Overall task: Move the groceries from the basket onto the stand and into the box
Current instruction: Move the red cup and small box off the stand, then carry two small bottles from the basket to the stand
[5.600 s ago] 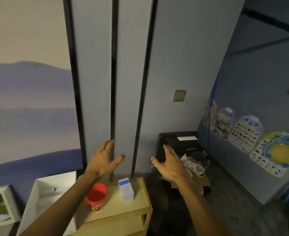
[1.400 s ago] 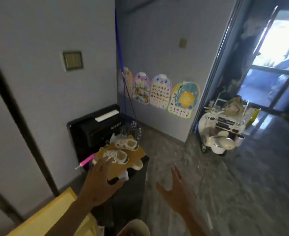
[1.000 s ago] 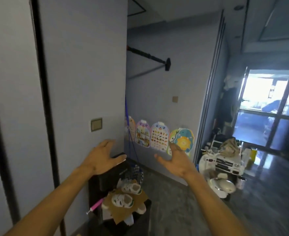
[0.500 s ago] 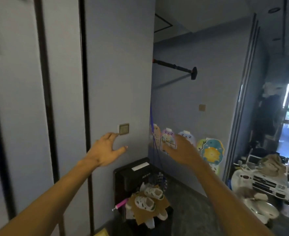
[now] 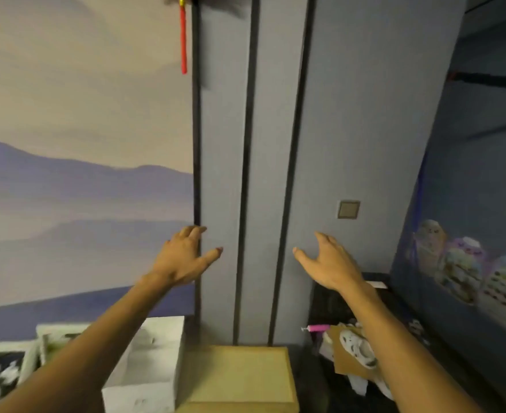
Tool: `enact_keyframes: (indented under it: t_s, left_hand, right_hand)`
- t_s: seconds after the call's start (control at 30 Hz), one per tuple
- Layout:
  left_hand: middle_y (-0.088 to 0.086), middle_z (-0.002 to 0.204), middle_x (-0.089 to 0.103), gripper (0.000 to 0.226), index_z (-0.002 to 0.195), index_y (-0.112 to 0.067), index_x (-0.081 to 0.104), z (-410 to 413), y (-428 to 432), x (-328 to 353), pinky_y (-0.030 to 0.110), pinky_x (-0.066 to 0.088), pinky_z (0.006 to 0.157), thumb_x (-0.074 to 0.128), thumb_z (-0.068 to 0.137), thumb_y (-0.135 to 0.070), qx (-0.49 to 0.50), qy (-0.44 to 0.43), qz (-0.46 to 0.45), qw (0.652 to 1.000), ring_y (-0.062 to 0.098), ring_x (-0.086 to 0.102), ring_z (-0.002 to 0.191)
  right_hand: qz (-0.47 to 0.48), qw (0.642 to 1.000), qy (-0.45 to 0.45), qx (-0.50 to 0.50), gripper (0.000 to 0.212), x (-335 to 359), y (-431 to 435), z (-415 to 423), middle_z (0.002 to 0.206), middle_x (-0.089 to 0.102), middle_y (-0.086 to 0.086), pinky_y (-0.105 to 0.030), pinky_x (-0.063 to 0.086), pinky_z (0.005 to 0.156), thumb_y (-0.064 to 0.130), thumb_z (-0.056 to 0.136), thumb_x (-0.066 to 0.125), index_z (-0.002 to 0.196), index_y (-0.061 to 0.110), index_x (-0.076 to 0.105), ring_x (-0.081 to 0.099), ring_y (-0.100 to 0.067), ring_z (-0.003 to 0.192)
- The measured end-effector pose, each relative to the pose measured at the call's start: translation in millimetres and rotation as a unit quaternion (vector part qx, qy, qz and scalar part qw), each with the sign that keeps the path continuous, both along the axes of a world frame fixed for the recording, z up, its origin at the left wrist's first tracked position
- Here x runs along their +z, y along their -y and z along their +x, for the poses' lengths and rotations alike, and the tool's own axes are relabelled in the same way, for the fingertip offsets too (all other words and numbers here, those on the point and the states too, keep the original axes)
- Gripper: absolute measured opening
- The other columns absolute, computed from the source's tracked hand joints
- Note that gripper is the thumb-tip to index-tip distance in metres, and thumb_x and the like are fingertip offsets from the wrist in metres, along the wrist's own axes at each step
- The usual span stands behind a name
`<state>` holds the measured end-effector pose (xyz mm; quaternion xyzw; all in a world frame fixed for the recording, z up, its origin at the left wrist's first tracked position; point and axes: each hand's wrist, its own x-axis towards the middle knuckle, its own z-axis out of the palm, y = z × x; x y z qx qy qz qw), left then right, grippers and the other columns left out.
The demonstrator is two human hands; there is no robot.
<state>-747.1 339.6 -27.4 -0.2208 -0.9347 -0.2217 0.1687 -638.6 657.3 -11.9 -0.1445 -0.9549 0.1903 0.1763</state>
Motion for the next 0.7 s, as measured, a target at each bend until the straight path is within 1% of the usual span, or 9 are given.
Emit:
enact_keyframes:
  t_s: [0.13, 0.3, 0.37, 0.47, 0.57, 0.7]
  left_hand:
    - [0.006, 0.16, 0.045, 0.099, 0.156, -0.021, 0.043, 28.4, 103.9, -6.6, 0.052, 0.041, 0.115, 0.033, 0.082, -0.086, 0.098, 0.0, -0.002, 0.995, 0.031, 0.047, 0.142]
    - [0.008, 0.162, 0.043, 0.094, 0.156, -0.022, 0.041, 74.9, 237.8, -19.5, 0.052, 0.043, 0.114, 0.037, 0.087, -0.085, 0.215, 0.004, -0.01, 0.977, 0.031, 0.048, 0.141]
    - [0.008, 0.162, 0.042, 0.093, 0.156, -0.023, 0.04, 94.1, 290.2, -27.3, 0.054, 0.044, 0.113, 0.039, 0.088, -0.086, 0.263, 0.016, -0.006, 0.965, 0.031, 0.049, 0.14]
    - [0.01, 0.159, 0.045, 0.101, 0.155, -0.02, 0.044, 122.5, 362.9, -38.2, 0.052, 0.046, 0.111, 0.034, 0.083, -0.091, 0.329, 0.027, -0.004, 0.944, 0.032, 0.052, 0.137]
    - [0.01, 0.159, 0.045, 0.096, 0.155, -0.02, 0.045, 150.4, 425.2, -49.2, 0.052, 0.044, 0.113, 0.04, 0.085, -0.086, 0.378, 0.036, 0.018, 0.925, 0.032, 0.05, 0.138]
    - [0.006, 0.156, 0.048, 0.091, 0.151, -0.027, 0.046, 176.8, 500.5, -70.5, 0.051, 0.048, 0.11, 0.04, 0.085, -0.089, 0.434, 0.046, 0.043, 0.899, 0.028, 0.055, 0.133]
  right_hand:
    - [0.016, 0.995, 0.013, 0.099, 0.095, -6.4, 89.9, -38.6, 0.175, 0.026, -0.006, -0.045, 0.035, 0.122, 0.075, 0.097, 0.048, 0.168, 0.015, 0.025, 0.034, -0.029, 0.157]
    - [0.016, 0.972, 0.017, 0.234, 0.093, -16.7, 224.4, -77.6, 0.175, 0.025, -0.004, -0.046, 0.038, 0.12, 0.073, 0.099, 0.048, 0.168, 0.017, 0.024, 0.036, -0.029, 0.155]
    - [0.017, 0.96, 0.019, 0.28, 0.092, -24.8, 281.2, -89.3, 0.175, 0.025, -0.004, -0.047, 0.038, 0.12, 0.073, 0.099, 0.049, 0.168, 0.017, 0.024, 0.036, -0.03, 0.155]
    - [0.025, 0.937, 0.035, 0.346, 0.091, -34.5, 366.7, -98.2, 0.176, 0.023, -0.006, -0.048, 0.037, 0.121, 0.069, 0.101, 0.049, 0.169, 0.016, 0.022, 0.034, -0.032, 0.156]
    - [0.039, 0.913, 0.052, 0.403, 0.091, -45.8, 448.0, -101.2, 0.175, 0.024, -0.007, -0.047, 0.037, 0.12, 0.069, 0.1, 0.05, 0.168, 0.015, 0.022, 0.035, -0.033, 0.155]
    - [0.041, 0.882, 0.062, 0.465, 0.095, -64.4, 546.5, -100.7, 0.175, 0.023, -0.01, -0.046, 0.033, 0.123, 0.071, 0.099, 0.05, 0.169, 0.014, 0.021, 0.032, -0.032, 0.157]
